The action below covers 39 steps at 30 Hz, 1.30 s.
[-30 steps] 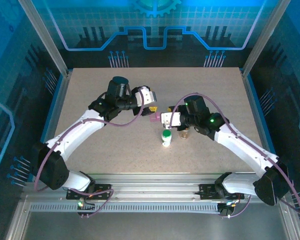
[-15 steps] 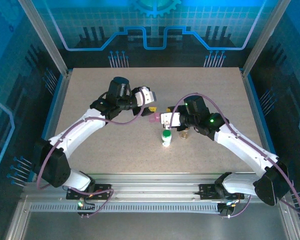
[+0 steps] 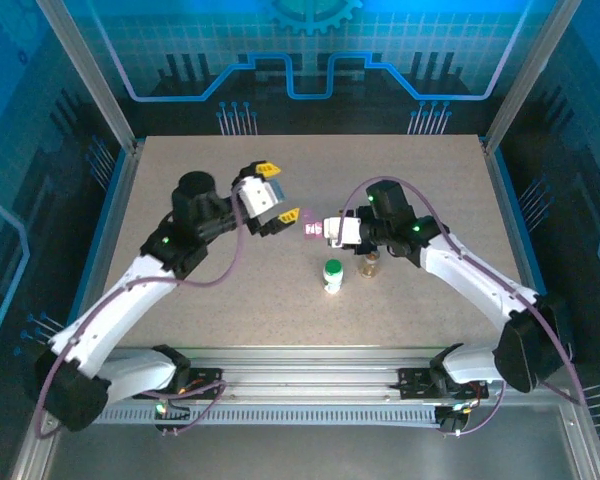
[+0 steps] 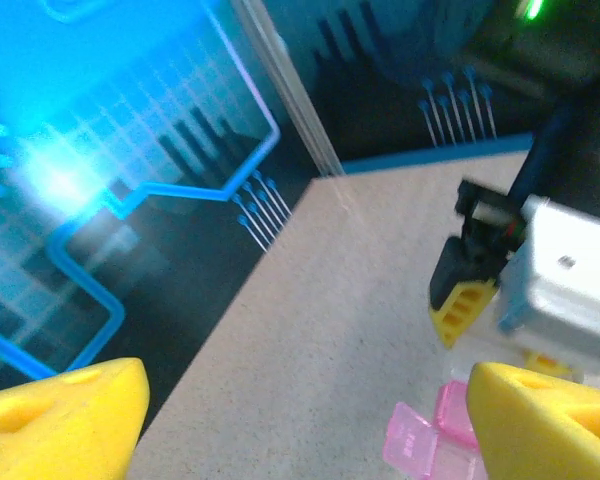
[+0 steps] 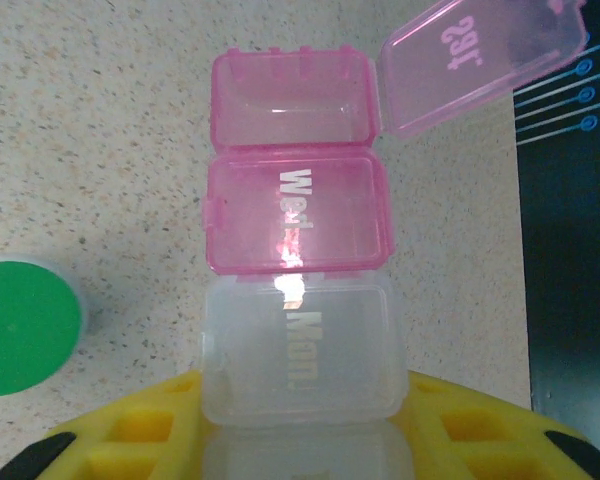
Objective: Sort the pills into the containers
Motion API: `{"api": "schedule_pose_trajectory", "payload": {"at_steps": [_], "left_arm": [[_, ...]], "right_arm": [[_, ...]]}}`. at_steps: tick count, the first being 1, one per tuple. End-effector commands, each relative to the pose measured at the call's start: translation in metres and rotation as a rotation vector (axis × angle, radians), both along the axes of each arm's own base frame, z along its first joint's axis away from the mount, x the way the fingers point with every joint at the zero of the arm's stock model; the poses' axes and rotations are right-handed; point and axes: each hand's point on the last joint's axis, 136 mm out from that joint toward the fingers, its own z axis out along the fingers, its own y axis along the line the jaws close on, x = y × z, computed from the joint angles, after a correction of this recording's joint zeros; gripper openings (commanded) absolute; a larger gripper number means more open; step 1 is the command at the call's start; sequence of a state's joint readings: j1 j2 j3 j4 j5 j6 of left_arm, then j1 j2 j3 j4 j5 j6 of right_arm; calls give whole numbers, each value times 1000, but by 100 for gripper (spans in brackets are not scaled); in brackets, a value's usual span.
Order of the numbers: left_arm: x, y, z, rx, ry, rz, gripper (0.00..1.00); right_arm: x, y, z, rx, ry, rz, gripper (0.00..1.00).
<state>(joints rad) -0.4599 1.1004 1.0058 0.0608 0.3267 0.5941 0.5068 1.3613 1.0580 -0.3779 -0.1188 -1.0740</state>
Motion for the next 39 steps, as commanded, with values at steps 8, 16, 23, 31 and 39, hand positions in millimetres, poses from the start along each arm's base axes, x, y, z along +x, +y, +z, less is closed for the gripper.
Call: {"api": "schedule_pose_trajectory", "payload": {"at_steps": [8,16,23,31,39], "left_arm": [[-37,97,49,-404,104,423,99],[-64,121,5,-404,216,503,99],[-69,115,-15,-425,159,442,99],[-73,117,-17,-444,144,436,99],[-75,118,-16,-465,133,434,99]], "right_arm": [[48,17,-5,54,121,2,0],[82,40,-46,10,211,2,0],[87,31,-98,-124,354,9,0],[96,25,-132,-198,434,-25,0],[109,20,-148,-222,464,-97,26]]}}
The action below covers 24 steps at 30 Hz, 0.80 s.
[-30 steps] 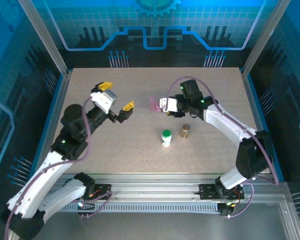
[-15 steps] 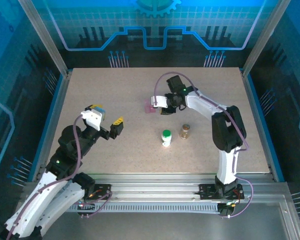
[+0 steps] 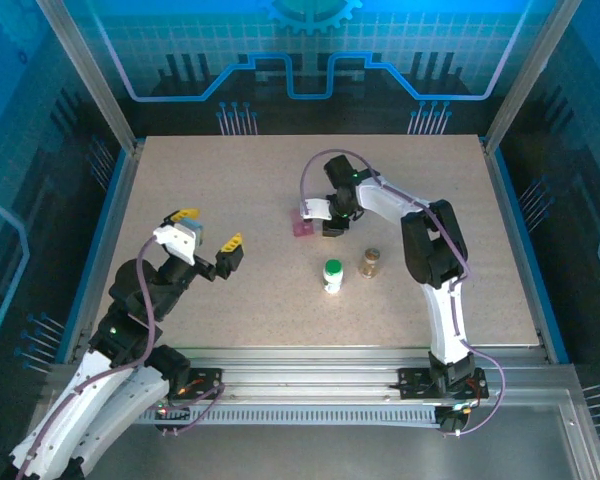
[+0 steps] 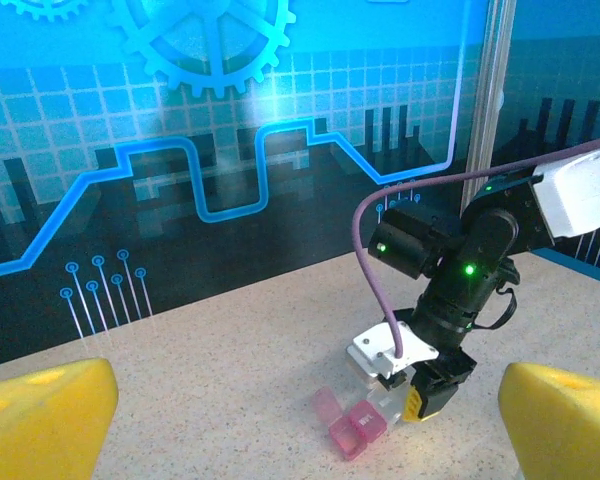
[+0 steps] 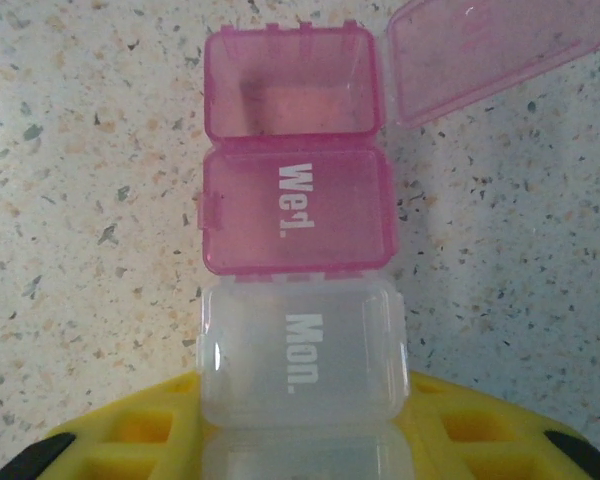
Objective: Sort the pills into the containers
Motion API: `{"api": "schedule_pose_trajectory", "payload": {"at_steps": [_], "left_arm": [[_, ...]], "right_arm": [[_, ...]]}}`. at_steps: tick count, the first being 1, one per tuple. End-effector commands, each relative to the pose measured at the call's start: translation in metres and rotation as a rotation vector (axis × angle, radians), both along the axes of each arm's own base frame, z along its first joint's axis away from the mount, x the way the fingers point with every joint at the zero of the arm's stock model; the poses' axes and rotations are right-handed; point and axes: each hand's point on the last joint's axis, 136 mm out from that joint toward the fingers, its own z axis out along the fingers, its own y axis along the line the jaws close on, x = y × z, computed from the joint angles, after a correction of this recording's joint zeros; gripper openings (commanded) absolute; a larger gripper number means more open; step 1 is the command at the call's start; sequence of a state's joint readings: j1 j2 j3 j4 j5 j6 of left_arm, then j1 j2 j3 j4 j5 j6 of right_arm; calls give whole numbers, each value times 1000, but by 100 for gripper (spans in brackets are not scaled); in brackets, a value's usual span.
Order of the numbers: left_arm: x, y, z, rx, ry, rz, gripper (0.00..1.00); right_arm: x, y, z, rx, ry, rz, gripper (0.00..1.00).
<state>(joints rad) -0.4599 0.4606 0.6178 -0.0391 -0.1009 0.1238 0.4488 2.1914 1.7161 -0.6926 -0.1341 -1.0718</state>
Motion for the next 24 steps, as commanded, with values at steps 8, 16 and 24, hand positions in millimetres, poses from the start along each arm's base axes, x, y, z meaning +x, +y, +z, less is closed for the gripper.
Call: {"api": "schedule_pose_trajectory", "payload": {"at_steps": [8,16,24], "left_arm": [[0,2,3,-29,-22,4,99],[1,0,0,-25,-14,2,99],[0,2,3,-81,16,5,99]], "right_arm": [[17,-18,39,31,-17,-135,71],[18,-22,135,221,-231,-290,82],[-5,-76,241,471,-647,-774,91]]}}
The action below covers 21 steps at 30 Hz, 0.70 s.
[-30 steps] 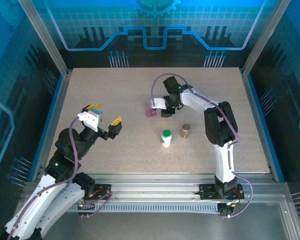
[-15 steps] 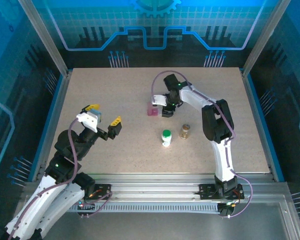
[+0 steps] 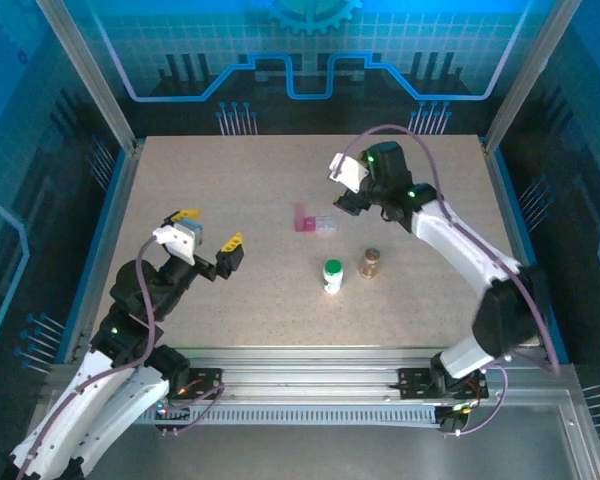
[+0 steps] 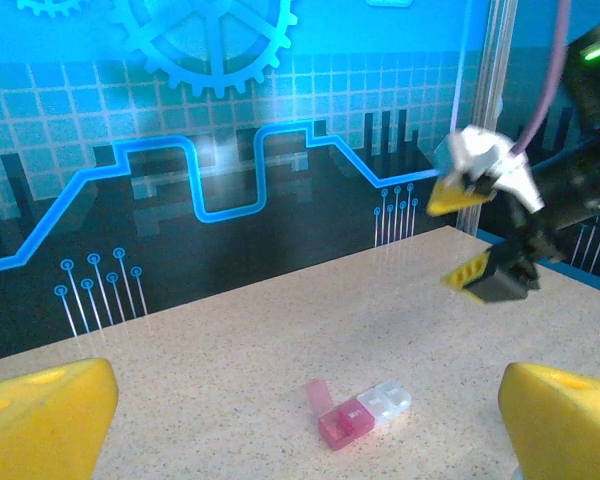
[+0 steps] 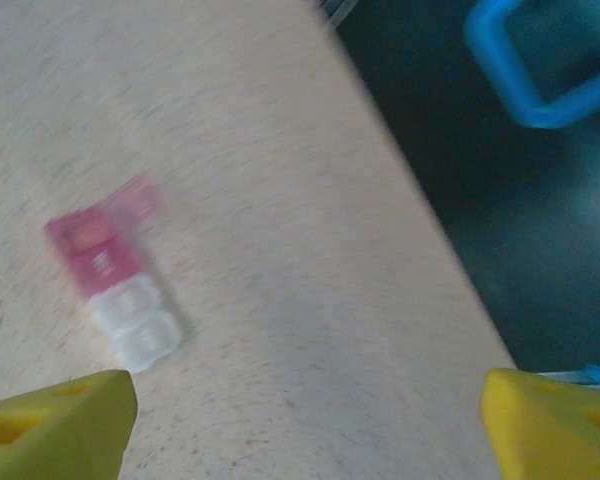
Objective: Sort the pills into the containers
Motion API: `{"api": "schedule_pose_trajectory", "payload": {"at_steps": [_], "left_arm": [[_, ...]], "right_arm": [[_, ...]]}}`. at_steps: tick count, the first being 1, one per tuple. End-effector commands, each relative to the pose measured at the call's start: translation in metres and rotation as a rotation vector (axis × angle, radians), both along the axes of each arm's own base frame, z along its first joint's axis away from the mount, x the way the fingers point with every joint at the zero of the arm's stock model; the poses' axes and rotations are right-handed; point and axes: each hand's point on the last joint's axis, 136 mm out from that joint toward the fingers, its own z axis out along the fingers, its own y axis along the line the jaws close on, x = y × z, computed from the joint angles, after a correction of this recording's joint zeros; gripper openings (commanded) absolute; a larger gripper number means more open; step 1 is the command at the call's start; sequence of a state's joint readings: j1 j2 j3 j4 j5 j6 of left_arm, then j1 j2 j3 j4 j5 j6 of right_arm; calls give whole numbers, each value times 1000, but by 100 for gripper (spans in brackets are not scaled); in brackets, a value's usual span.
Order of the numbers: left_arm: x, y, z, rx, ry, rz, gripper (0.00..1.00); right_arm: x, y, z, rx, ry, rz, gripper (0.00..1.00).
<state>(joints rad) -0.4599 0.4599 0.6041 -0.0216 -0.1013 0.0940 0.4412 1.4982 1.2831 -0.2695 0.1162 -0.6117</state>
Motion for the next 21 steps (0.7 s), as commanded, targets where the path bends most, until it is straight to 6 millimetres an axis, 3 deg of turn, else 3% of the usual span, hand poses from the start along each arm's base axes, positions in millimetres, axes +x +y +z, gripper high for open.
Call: {"api": "schedule_pose_trajectory", "payload": {"at_steps": [1,4,7,13,21], "left_arm": [[1,7,4,-94,37,32,99],[3,9,2,-123,90,48,99],[5,9,-2,-85,112,57,99],[7,11,-5,-65,106,72,99],[5,5,-5,-55,101,36,99]], "right_arm": [[-4,-28,34,204,-116,-281,91],[-30,-56,28,350,-17,-448,89],[-58,-77,7,444,141,-608,85],[-103,-86,-46,481,391,-754,85],[-121,-81,-99,442,549,-792,86]]}}
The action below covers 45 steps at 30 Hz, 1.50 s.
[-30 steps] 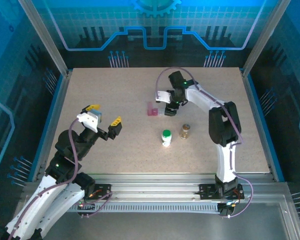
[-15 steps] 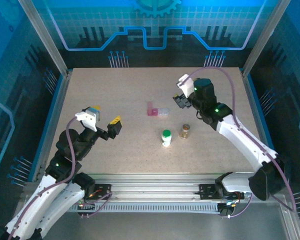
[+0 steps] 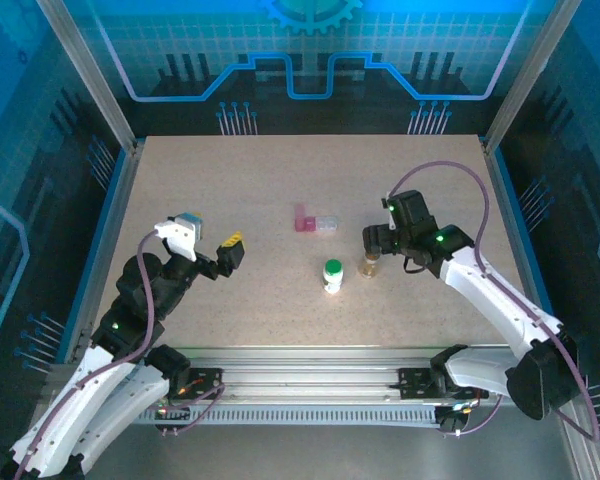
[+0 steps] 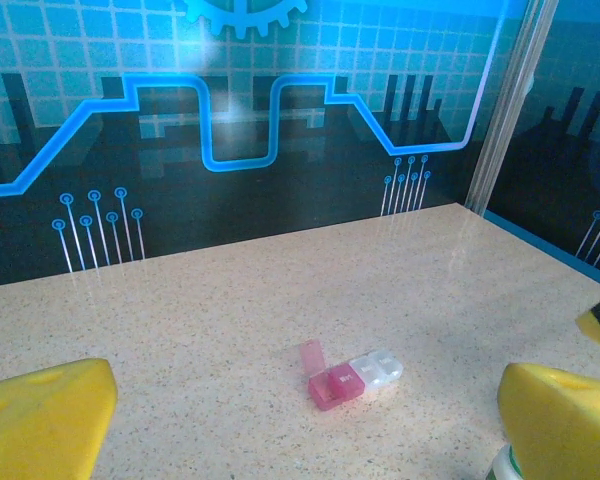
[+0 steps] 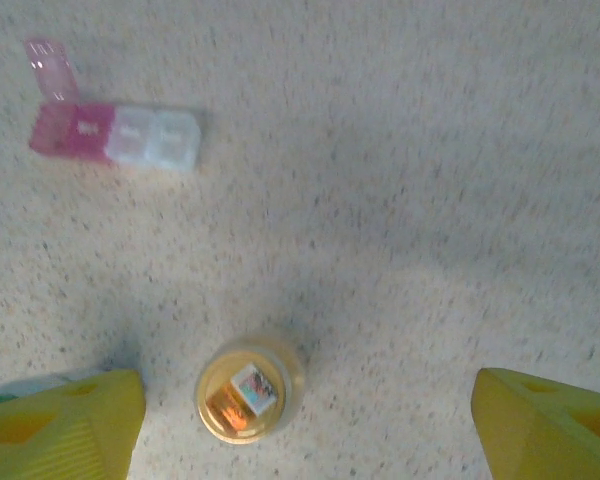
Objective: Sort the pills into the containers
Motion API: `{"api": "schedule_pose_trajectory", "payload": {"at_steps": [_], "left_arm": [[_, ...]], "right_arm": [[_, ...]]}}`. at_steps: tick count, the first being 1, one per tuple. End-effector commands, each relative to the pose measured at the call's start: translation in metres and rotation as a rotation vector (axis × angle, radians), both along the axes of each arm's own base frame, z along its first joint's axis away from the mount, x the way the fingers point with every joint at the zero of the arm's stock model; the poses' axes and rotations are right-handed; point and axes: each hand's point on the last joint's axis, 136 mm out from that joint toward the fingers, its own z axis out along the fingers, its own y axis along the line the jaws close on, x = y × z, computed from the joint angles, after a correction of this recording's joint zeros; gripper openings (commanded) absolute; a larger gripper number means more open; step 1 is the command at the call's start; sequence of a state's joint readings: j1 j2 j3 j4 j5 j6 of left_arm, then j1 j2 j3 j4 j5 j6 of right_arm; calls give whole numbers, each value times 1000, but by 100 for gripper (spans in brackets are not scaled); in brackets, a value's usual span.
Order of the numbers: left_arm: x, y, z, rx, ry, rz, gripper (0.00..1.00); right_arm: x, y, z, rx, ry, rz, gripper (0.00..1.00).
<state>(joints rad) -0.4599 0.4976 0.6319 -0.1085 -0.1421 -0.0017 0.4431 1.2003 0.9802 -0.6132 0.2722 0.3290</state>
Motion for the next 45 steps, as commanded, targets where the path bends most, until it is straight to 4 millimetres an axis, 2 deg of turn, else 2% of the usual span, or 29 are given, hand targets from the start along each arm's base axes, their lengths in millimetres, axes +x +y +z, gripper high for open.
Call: {"api": "schedule_pose_trajectory", "payload": {"at_steps": [1,6,10,22,26,37,45], "left_arm": [[-2,1,11,-11,-24,-6,99],[-3,0,11,-11,-25,-10,99],[-3,-1,11,-11,-24,-16,99],[-4,-4,10,-12,-25,-35,99],[-5,-4,11,-14,-28,-36,99],[-5,-4,12,-14,-31,-41,99],[-5,-5,10,-12,-26,-44,99]], "right_arm": [[-9,1,-26,23,102,-37,86],[-5,8,-44,30,148,-27,84],[-1,13,-55,28,181,-16,75],[3,18,-75,11,231,-7,67],[2,18,-71,16,218,-8,68],[-1,29,-40,32,148,21,68],[-6,36,-49,31,179,44,67]]}}
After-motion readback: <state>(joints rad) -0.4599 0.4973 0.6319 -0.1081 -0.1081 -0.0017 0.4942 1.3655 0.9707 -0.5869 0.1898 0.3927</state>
